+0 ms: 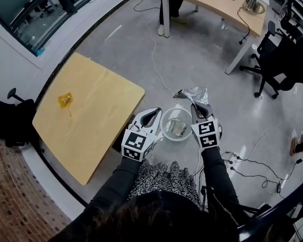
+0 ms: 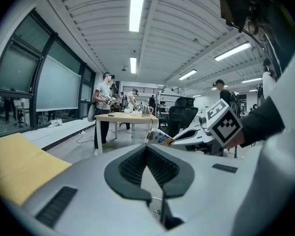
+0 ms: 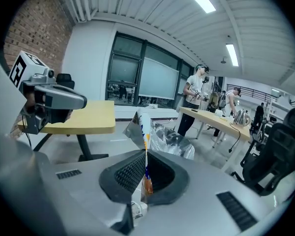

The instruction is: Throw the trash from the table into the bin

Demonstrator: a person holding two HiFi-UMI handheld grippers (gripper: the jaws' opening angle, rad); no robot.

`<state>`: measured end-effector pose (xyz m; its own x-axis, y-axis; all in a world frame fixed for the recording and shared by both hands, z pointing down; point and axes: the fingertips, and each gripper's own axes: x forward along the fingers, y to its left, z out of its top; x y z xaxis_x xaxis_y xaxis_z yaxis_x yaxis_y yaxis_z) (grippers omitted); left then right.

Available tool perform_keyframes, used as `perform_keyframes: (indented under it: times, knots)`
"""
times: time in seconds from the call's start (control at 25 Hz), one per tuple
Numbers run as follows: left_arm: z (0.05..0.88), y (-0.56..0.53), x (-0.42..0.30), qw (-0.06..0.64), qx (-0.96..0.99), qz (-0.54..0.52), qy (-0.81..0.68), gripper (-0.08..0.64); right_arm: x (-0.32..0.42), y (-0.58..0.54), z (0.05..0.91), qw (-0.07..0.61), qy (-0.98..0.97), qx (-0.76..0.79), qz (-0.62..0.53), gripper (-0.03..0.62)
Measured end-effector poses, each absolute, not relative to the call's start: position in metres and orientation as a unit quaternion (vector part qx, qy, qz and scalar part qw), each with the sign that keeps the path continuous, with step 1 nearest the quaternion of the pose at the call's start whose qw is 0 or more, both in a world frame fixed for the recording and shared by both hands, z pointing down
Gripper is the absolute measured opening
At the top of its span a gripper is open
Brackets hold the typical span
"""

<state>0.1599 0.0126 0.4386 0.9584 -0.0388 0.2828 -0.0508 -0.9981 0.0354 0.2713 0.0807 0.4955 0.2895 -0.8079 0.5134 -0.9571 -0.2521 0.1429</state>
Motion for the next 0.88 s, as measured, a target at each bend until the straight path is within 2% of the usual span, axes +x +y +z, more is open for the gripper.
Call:
perform_keyframes:
  times: [0.88]
  knots:
    - [0.591, 0.005, 0.228, 0.047, 0.972, 0.220, 0.075, -0.012, 0.302, 0.078, 0.671, 0.183, -0.515, 0.782, 0.299, 0.011]
